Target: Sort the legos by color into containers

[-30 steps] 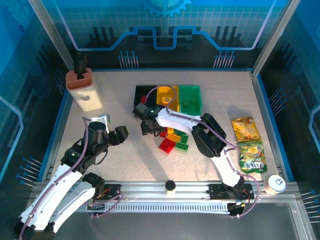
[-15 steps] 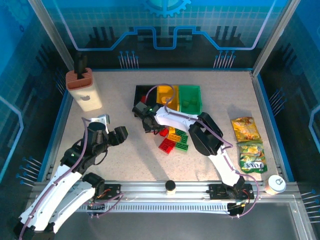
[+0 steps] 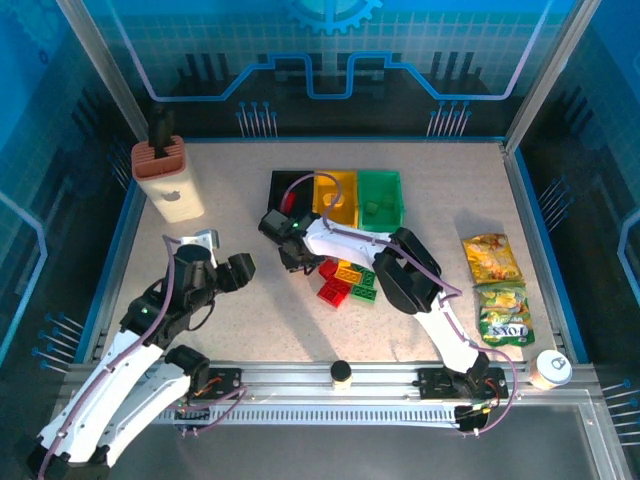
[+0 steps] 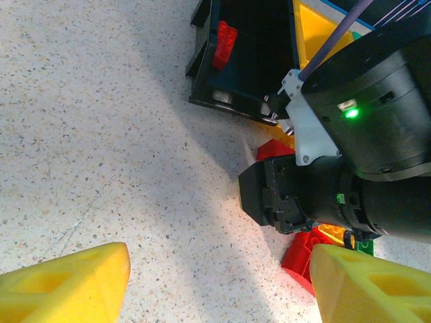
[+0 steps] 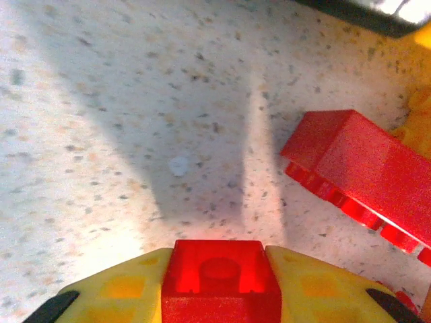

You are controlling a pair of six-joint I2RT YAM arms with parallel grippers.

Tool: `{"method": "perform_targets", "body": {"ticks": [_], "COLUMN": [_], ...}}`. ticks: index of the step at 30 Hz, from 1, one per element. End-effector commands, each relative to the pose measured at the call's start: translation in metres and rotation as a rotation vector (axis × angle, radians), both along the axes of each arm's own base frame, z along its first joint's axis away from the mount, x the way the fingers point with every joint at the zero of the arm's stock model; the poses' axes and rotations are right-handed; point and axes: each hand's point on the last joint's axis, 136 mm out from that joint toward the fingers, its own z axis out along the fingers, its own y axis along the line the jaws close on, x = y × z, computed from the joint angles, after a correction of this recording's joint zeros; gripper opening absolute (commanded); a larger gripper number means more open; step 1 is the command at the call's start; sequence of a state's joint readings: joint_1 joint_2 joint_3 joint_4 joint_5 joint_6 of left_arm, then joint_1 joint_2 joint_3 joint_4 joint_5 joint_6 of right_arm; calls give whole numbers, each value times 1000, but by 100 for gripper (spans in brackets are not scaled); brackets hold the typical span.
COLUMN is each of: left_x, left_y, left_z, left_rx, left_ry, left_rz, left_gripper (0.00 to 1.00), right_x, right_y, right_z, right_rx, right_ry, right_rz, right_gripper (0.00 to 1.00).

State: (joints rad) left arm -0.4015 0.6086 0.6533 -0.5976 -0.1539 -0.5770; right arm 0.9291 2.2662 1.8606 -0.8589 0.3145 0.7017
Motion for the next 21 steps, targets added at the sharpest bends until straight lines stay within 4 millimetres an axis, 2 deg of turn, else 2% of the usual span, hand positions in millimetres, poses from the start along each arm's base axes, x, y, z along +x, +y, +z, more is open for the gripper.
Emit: {"method": "perform_targets", "body": {"ticks": [1,5,8,11,16,21], "left_x": [-1,-7,-12,-18,-27,-34], "left_y": [2,2,2,1,-2,-3], "left_z": [12,8,3,-3,-16,-22], "left_rx": [3,4,6,-9,-30,-34], "left_ry": [-27,2,26,41,82,104], "left_rz": [5,-6,-11,-19,-28,-36], "left_gripper": [72,72,71,71,71,70], "right_x": [15,30,47,66,99,120], "right_y": [16,41,44,44,40,35], "right_z": [70,103,119,128,125,117], "right_rx": [85,212,220,233,251,270], "right_ry": [-113,-122,-152,-163,-170,-180], "right_rz": [70,175,207,219,204,183], "right_gripper": [28,29,30,30,29,29]}}
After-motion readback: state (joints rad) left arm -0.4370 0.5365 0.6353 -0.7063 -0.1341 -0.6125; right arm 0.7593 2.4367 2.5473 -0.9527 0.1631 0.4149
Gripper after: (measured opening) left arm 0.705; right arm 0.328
